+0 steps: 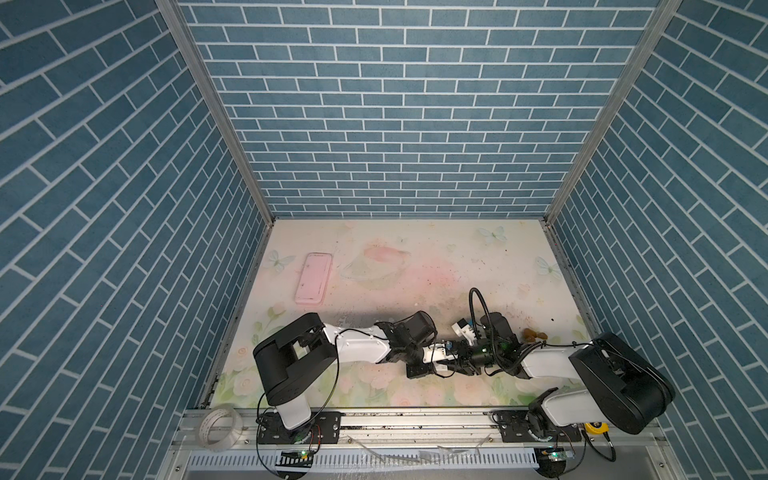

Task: Load the staples into the stapler

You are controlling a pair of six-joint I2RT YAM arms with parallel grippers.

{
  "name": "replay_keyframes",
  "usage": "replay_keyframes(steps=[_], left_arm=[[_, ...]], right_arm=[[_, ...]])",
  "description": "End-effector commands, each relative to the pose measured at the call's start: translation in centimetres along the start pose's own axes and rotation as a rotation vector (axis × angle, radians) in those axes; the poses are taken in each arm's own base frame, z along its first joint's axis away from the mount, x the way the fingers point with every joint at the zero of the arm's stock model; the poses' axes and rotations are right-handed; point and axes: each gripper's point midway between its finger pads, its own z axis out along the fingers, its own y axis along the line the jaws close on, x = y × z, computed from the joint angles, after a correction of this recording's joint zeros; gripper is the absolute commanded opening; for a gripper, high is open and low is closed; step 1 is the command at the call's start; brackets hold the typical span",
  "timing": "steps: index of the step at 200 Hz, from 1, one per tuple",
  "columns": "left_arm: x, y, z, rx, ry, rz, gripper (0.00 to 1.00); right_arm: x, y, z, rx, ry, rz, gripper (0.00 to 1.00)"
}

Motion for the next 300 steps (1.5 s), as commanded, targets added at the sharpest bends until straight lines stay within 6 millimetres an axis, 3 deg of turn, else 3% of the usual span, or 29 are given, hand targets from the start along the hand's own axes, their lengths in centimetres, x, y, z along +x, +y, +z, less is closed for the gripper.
replay_keyframes(steps=[1, 190, 249, 300], left_arm=[[4.9, -1.5, 1.2, 0.063, 0.162, -0.057, 0.34], [4.8, -1.7, 1.2, 0.078, 0.158, -0.051, 0.38], [3.9, -2.1, -0.2, 0.066, 0.109, -0.022, 0.53], [1.7, -1.9, -3.1, 0.050, 0.078, 0.013, 0.64]], right_arm=[[-0.2, 0.6, 0.3, -0.027, 0.007, -0.003, 0.45], [-0.1, -0.5, 0.8, -0.001, 0.033, 0.038, 0.46], [0.1, -1.4, 0.6, 0.043, 0.014, 0.036, 0.46], [0.3, -1.6, 0.4, 0.067, 0.024, 0.024, 0.46]])
